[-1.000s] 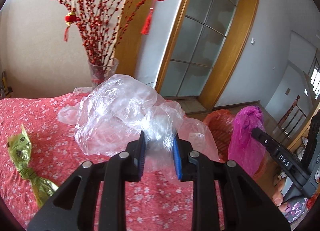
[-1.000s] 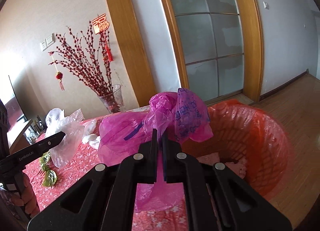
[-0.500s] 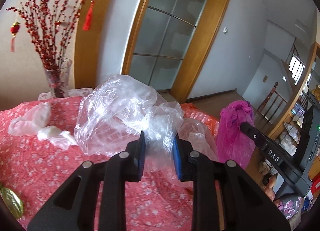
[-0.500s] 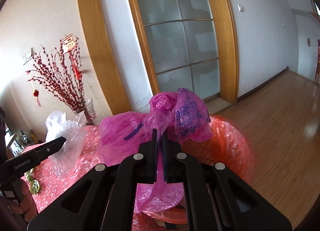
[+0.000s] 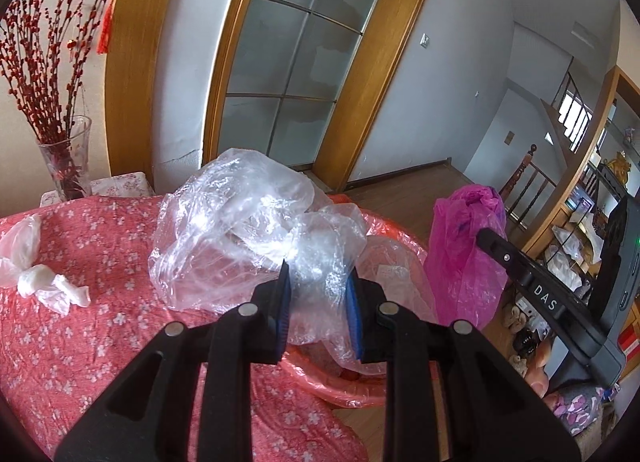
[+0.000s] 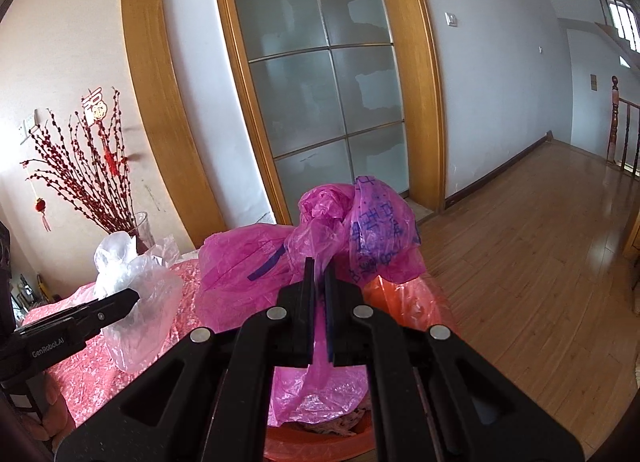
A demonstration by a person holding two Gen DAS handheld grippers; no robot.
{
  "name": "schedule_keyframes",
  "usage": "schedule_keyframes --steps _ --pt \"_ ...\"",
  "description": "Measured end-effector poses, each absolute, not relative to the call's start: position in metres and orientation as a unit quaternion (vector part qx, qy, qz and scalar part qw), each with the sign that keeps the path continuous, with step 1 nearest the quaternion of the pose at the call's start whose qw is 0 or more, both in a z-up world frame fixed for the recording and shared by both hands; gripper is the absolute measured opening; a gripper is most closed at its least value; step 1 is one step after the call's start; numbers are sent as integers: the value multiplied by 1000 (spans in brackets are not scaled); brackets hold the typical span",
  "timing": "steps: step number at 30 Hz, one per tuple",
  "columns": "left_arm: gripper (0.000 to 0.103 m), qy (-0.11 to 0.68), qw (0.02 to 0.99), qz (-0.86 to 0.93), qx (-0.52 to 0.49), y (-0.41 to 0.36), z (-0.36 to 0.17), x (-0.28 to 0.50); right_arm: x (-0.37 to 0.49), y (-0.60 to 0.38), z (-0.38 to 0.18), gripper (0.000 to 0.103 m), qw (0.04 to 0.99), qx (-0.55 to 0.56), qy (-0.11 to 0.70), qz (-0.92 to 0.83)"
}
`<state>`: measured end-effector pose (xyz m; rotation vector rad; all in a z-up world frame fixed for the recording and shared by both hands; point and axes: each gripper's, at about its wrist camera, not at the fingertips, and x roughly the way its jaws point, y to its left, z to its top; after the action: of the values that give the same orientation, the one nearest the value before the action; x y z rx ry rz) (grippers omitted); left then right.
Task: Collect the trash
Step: 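Carry the pink bag and clear bag over the basket with both tools, then open both tools over the basket to drop the pink and clear bags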
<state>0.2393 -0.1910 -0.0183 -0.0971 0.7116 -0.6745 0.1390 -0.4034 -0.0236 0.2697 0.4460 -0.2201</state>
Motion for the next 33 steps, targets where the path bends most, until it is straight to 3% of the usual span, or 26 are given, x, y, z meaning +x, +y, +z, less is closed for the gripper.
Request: schedule_keyframes --steps 16,21,27,30,33 --pt "25 364 862 -352 -37 -229 -39 256 147 -423 -31 5 955 141 226 -132" --pt "30 378 856 -353 -32 -237 -51 261 154 -427 -35 5 952 147 233 -133" --pt "43 390 853 -345 -29 -234 -63 263 158 -431 -43 13 948 164 243 -123" --pt "46 392 853 -343 -28 -230 -65 262 158 -430 -44 29 948 164 245 -124" --pt "48 390 857 -336 -26 -223 -66 258 155 -429 -44 32 948 162 242 -126"
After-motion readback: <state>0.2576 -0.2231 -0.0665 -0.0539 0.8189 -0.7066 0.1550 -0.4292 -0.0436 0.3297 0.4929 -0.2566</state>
